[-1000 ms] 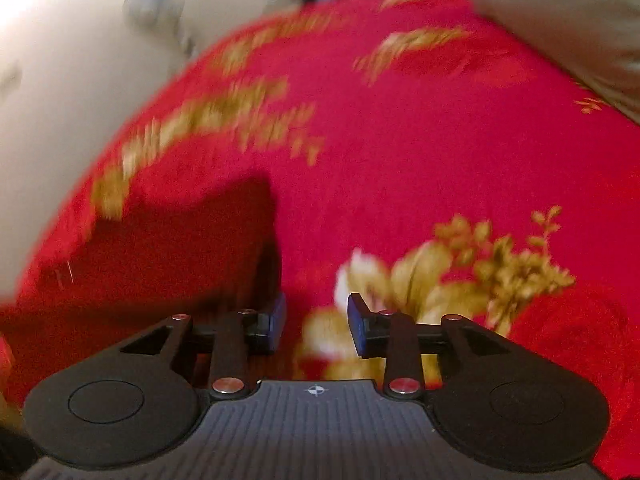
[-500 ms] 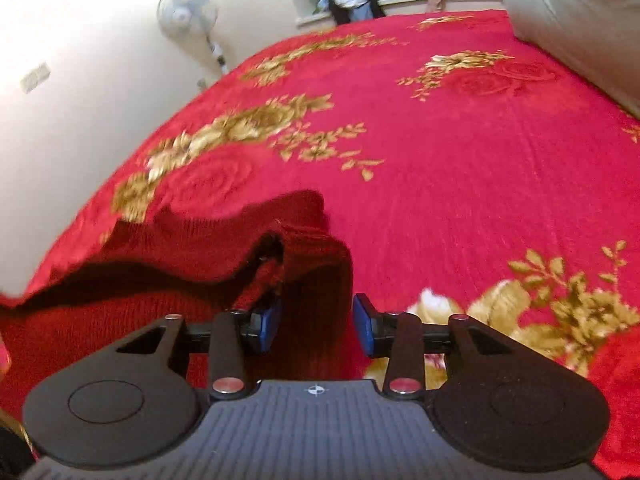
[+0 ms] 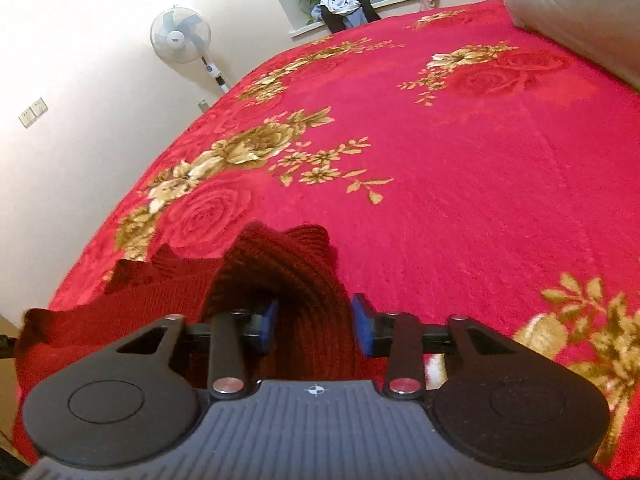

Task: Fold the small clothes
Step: 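Grasp the sweater hem with the right gripper while the left gripper grasps it too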

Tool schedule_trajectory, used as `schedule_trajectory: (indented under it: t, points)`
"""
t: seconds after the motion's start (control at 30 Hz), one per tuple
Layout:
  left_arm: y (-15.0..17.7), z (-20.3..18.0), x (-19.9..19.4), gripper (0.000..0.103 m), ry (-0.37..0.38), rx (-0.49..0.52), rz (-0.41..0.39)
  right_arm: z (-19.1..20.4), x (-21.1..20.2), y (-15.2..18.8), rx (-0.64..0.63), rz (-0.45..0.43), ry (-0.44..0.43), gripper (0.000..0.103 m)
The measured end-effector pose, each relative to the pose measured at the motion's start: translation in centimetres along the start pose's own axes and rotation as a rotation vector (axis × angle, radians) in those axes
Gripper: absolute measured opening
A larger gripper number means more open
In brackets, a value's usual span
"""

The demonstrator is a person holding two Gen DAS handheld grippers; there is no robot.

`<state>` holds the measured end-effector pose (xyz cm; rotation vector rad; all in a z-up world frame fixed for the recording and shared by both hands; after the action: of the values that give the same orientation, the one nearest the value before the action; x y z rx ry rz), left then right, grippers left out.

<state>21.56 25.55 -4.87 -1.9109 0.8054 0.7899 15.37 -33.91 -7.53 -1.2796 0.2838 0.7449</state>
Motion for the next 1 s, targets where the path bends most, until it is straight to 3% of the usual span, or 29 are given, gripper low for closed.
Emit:
schedule_trajectory:
  t: [0.07, 0.17, 0.27, 0.43, 0.53, 0.67, 0.83, 0.9, 0.93, 1.0]
  points:
    - [-0.4, 0.5, -0.1, 0.012, -0.008, -0.028, -0.017, -0.8, -0.3, -0.2, 0.072, -0.037, -0.032, 0.011]
    - [-0.8, 1.9, 0.4, 0.012, -0.025, -0.126, 0.007, -2.1, 0.3, 0.2, 0.172, -0.004, -0.014, 0.011]
    - [0.0, 1.1, 1.4, 0.012, -0.107, -0.044, 0.036, -1.7, 0.8, 0.6, 0.133, 0.033, 0.02, 0.011]
    - [0.0, 1.2, 1.1, 0.013, -0.098, -0.061, 0.028, -0.8, 0.3, 0.3, 0.103, 0.02, 0.053, 0.011]
    - [-0.2, 1.1, 0.3, 0.012, -0.075, -0.047, -0.014, 0.0, -0.8, -0.4, 0.071, -0.056, 0.052, 0.01]
    - [-0.7, 0.5, -1.8, 0.011, -0.019, -0.032, -0.137, 1.3, -2.7, -1.7, 0.027, -0.193, 0.045, 0.01]
    - [-0.8, -0.7, -3.7, 0.011, -0.022, 0.017, -0.276, 3.3, -4.3, -2.6, -0.059, -0.34, 0.085, 0.01]
    - [-0.8, -0.8, -3.3, 0.013, -0.031, 0.01, -0.257, 3.1, -3.4, -2.6, -0.048, -0.283, 0.112, 0.017]
    - [-0.7, -0.7, -2.8, 0.015, -0.035, 0.001, -0.219, 2.6, -2.5, -2.4, -0.029, -0.219, 0.112, 0.017]
    - [-0.4, -0.4, -1.7, 0.018, -0.04, -0.007, -0.131, 1.8, -1.0, -1.6, -0.028, -0.087, 0.128, 0.029]
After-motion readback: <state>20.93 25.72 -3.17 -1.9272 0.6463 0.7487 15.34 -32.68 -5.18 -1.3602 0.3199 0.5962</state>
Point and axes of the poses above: each gripper's, at about its wrist camera, not at the fingertips, and x roughly the way its jaws point, z to its left, y to its underside, the point moved 2 cm from there along x, roughly the way its jaws point, and after that the axes turned 15 degrees about -x, right-handed, at the moved point
